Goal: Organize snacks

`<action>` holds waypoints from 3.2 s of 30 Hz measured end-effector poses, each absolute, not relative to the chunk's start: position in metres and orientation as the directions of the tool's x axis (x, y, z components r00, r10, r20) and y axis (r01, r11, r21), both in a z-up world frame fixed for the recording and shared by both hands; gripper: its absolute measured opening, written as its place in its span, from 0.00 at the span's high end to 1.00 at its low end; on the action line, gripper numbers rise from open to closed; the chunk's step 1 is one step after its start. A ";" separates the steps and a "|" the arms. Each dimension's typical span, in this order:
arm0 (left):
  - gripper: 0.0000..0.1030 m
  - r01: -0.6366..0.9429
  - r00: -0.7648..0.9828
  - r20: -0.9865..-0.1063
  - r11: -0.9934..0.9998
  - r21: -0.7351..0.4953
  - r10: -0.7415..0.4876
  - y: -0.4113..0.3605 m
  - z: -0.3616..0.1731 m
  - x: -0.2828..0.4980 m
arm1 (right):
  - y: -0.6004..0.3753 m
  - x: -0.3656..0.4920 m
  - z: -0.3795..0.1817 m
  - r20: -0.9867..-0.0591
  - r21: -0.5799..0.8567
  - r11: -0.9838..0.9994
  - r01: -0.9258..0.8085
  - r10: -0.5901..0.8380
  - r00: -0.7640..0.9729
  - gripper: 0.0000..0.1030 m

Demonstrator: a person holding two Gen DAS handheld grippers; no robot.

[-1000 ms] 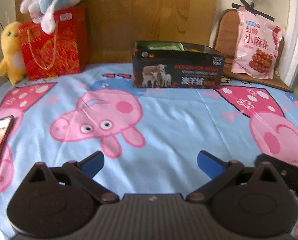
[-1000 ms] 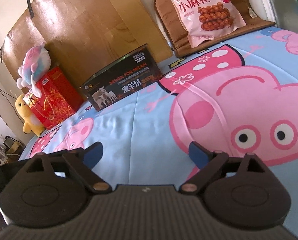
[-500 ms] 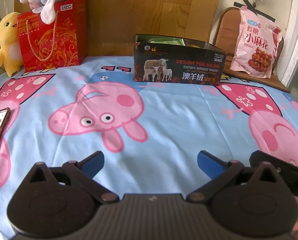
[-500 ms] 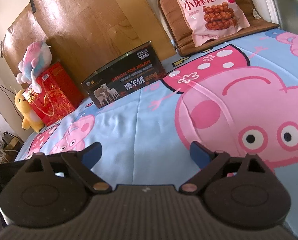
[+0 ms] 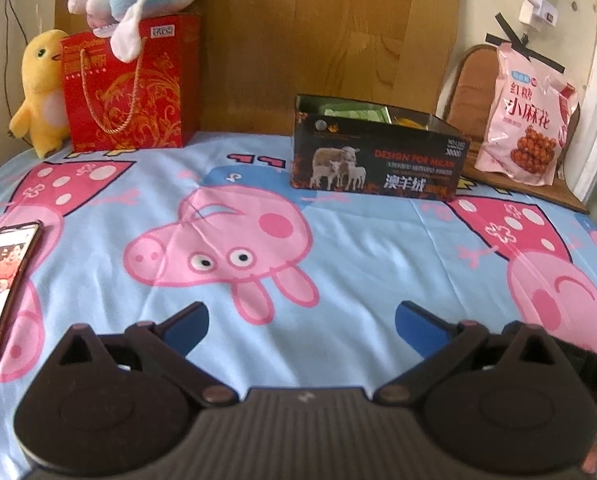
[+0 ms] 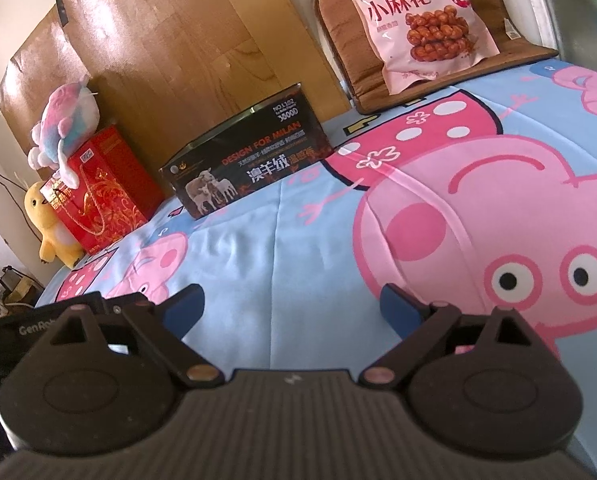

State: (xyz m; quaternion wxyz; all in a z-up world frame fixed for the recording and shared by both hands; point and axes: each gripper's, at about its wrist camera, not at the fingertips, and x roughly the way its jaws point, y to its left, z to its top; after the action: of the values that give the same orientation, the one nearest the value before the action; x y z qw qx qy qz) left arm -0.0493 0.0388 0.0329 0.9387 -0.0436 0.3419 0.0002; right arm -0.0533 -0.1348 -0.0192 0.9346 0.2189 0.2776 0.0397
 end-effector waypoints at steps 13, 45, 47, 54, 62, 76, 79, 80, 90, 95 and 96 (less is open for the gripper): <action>0.00 -0.063 0.755 -0.652 0.981 -0.182 -0.072 0.044 0.031 -0.055 | -0.129 -0.049 -0.019 -0.509 0.417 0.908 0.049 0.189 0.840 0.07; 0.00 -0.053 0.751 -0.658 0.998 0.025 0.056 0.030 0.049 -0.059 | -0.132 -0.051 -0.018 -0.504 0.429 0.901 0.069 0.175 0.846 0.07; 0.00 -0.048 0.742 -0.669 0.999 0.018 0.048 0.029 0.049 -0.059 | -0.132 -0.050 -0.018 -0.505 0.428 0.902 0.061 0.182 0.844 0.07; 0.00 -0.036 0.712 -0.702 0.999 0.004 0.028 0.021 0.048 -0.052 | -0.132 -0.055 -0.013 -0.497 0.409 0.911 0.045 0.181 0.849 0.07; 0.00 -0.035 0.677 -0.735 0.999 0.006 0.028 0.016 0.044 -0.050 | -0.136 -0.058 -0.011 -0.487 0.413 0.910 0.038 0.186 0.853 0.07; 0.01 -0.011 0.674 -0.739 1.000 0.017 0.020 0.007 0.045 -0.053 | -0.139 -0.064 -0.009 -0.465 0.427 0.904 0.015 0.205 0.861 0.07; 0.01 -0.009 0.678 -0.735 1.000 0.003 0.008 0.006 0.047 -0.053 | -0.138 -0.066 -0.006 -0.456 0.425 0.905 0.007 0.208 0.865 0.07; 0.01 -0.010 0.679 -0.734 1.000 0.005 0.011 0.005 0.047 -0.054 | -0.138 -0.066 -0.006 -0.452 0.424 0.906 0.005 0.207 0.867 0.07; 0.04 -0.005 0.672 -0.740 1.000 0.028 0.024 -0.001 0.045 -0.055 | -0.137 -0.070 -0.006 -0.444 0.422 0.906 -0.015 0.221 0.868 0.07; 0.03 -0.015 0.669 -0.742 0.999 0.039 0.039 0.000 0.044 -0.053 | -0.138 -0.069 -0.008 -0.446 0.424 0.906 -0.016 0.224 0.867 0.07; 0.03 -0.017 0.668 -0.743 0.999 0.041 0.041 0.000 0.043 -0.053 | -0.139 -0.069 -0.008 -0.447 0.425 0.905 -0.013 0.222 0.866 0.07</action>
State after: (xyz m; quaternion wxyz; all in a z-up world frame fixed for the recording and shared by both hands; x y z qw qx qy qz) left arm -0.0532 -0.0003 0.0433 0.9131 0.0152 0.4072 0.0158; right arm -0.0686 -0.1389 -0.0080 0.9432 0.2086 0.2509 0.0623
